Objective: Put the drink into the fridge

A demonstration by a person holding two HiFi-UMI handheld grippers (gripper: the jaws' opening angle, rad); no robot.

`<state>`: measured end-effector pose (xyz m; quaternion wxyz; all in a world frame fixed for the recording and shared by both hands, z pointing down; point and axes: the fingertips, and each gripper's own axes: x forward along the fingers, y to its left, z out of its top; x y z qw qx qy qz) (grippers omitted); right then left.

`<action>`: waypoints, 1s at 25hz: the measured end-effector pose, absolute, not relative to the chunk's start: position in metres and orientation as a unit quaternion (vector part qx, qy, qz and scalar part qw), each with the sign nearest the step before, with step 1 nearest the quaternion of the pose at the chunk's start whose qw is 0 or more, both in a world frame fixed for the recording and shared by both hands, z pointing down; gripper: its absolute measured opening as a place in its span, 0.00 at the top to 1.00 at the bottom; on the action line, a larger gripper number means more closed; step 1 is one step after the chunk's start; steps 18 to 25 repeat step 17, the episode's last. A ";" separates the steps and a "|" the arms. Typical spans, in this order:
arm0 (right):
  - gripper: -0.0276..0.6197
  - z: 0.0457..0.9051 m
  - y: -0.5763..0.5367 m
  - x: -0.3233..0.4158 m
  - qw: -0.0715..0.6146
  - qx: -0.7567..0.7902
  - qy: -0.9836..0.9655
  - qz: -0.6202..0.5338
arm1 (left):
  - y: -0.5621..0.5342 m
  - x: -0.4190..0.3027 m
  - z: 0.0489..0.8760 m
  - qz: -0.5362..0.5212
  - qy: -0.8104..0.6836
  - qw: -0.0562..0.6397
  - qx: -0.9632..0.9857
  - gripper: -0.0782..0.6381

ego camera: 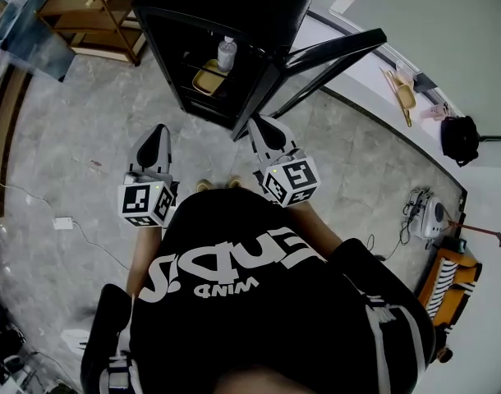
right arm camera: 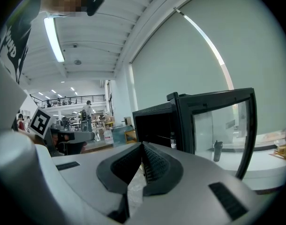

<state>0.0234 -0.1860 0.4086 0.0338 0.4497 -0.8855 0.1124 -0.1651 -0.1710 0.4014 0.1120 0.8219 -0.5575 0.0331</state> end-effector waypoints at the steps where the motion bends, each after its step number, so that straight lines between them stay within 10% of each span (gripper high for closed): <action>1: 0.92 0.408 -0.186 0.024 0.033 0.450 -0.885 0.113 | -0.171 -0.165 0.401 0.033 -0.558 0.112 0.822 0.88; 25: 0.92 0.411 -0.189 0.025 0.032 0.443 -0.888 0.118 | -0.175 -0.165 0.404 0.034 -0.564 0.118 0.817 0.88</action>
